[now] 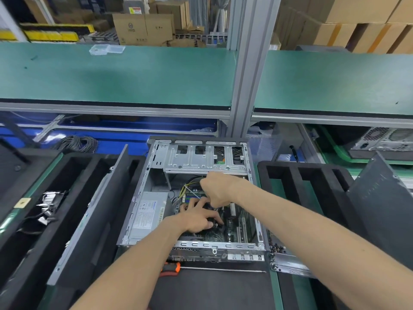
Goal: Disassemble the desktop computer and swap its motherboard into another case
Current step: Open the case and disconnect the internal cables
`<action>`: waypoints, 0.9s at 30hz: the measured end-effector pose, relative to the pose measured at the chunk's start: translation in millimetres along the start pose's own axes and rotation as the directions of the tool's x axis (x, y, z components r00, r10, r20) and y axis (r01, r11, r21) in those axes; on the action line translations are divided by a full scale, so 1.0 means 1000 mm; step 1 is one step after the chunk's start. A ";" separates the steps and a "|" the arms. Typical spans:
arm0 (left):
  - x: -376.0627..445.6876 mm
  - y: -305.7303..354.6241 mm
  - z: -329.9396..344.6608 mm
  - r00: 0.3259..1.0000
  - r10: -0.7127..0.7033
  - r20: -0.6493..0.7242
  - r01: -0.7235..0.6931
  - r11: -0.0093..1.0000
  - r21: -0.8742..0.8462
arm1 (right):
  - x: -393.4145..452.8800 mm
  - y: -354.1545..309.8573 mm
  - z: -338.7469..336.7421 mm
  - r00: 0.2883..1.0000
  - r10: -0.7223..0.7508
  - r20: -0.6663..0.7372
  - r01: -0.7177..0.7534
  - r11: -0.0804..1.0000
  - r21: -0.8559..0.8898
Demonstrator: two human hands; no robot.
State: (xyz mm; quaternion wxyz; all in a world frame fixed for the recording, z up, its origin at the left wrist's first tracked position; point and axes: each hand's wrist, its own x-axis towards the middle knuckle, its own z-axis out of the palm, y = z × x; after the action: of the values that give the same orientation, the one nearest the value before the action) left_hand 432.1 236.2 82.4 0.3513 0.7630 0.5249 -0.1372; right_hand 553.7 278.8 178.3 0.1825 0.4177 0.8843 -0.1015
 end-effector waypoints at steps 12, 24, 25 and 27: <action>0.007 -0.009 0.005 1.000 0.020 -0.021 -0.020 0.999 -0.034 | 0.001 0.006 -0.007 0.944 0.224 0.243 -0.261 0.956 0.132; 0.010 -0.014 0.007 0.999 0.045 -0.030 -0.046 0.998 -0.046 | -0.004 0.002 -0.005 0.864 0.381 0.330 -0.501 0.723 0.475; 0.011 -0.014 0.007 0.999 0.045 -0.031 -0.047 0.998 -0.045 | -0.003 0.001 -0.006 0.849 0.385 0.361 -0.524 0.699 0.488; 0.012 -0.014 0.008 0.999 0.041 -0.022 -0.042 0.998 -0.038 | 0.001 -0.009 -0.007 0.896 0.355 0.269 -0.422 0.869 0.260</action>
State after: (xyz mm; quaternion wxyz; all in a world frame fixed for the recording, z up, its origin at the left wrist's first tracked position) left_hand 426.1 242.4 64.7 0.3634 0.7682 0.5151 -0.1117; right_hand 544.8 276.0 184.7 0.2243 0.5979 0.7296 -0.2445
